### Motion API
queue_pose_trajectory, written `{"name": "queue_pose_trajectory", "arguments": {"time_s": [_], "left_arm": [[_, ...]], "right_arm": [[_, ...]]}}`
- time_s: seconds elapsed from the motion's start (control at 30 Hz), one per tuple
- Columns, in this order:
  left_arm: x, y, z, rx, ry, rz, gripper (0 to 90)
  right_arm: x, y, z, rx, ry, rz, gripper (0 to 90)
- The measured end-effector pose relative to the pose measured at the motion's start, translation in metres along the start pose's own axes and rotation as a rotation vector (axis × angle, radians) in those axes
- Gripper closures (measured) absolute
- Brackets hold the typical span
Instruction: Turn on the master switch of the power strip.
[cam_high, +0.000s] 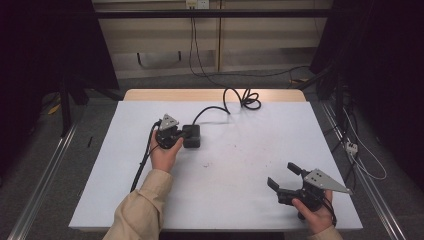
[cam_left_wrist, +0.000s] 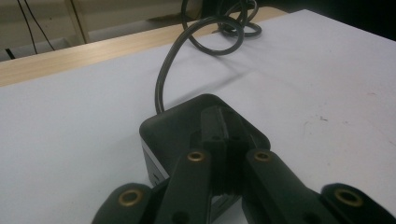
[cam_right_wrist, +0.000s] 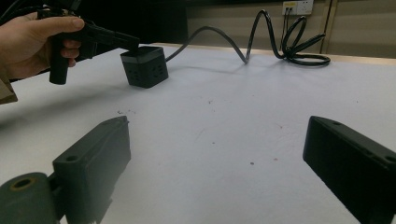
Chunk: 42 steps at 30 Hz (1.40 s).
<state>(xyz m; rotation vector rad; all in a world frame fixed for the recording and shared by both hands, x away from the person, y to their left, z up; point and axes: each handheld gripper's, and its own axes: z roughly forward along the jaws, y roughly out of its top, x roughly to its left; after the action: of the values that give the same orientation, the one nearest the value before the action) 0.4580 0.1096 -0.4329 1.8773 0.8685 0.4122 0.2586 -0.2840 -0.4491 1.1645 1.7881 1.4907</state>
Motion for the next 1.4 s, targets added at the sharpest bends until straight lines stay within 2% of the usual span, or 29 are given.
{"name": "queue_pose_trajectory", "arguments": {"time_s": [0.17, 0.2, 0.37, 0.77, 0.87, 1.3, 1.4], "left_arm": [[0.0003, 0.0003, -0.0001, 0.003, 0.003, 0.007, 90.0], [0.0002, 0.0, 0.0003, -0.002, -0.003, -0.008, 90.0], [-0.0004, -0.0004, 0.0004, -0.006, 0.001, -0.016, 90.0], [-0.0012, -0.0004, 0.0003, -0.004, 0.007, -0.007, 90.0], [-0.0005, -0.0007, 0.0004, -0.006, 0.002, -0.02, 90.0], [-0.0014, -0.0002, 0.0004, -0.002, 0.009, -0.016, 90.0], [-0.0009, -0.0001, 0.0004, 0.0, 0.004, -0.027, 90.0]], "right_arm": [[0.0002, 0.0002, -0.0001, -0.001, 0.0, 0.0, 7.1], [0.0002, 0.0002, -0.0002, -0.001, 0.0, 0.001, 7.1], [0.0006, 0.0004, -0.0003, -0.001, 0.002, 0.001, 7.1], [0.0004, 0.0005, -0.0003, -0.002, 0.003, 0.0, 7.1], [0.0002, 0.0004, -0.0003, -0.002, 0.003, 0.0, 7.1], [0.0001, 0.0003, -0.0001, -0.001, 0.003, 0.002, 7.1], [0.0, 0.0003, -0.0002, -0.001, 0.004, 0.001, 7.2]]}}
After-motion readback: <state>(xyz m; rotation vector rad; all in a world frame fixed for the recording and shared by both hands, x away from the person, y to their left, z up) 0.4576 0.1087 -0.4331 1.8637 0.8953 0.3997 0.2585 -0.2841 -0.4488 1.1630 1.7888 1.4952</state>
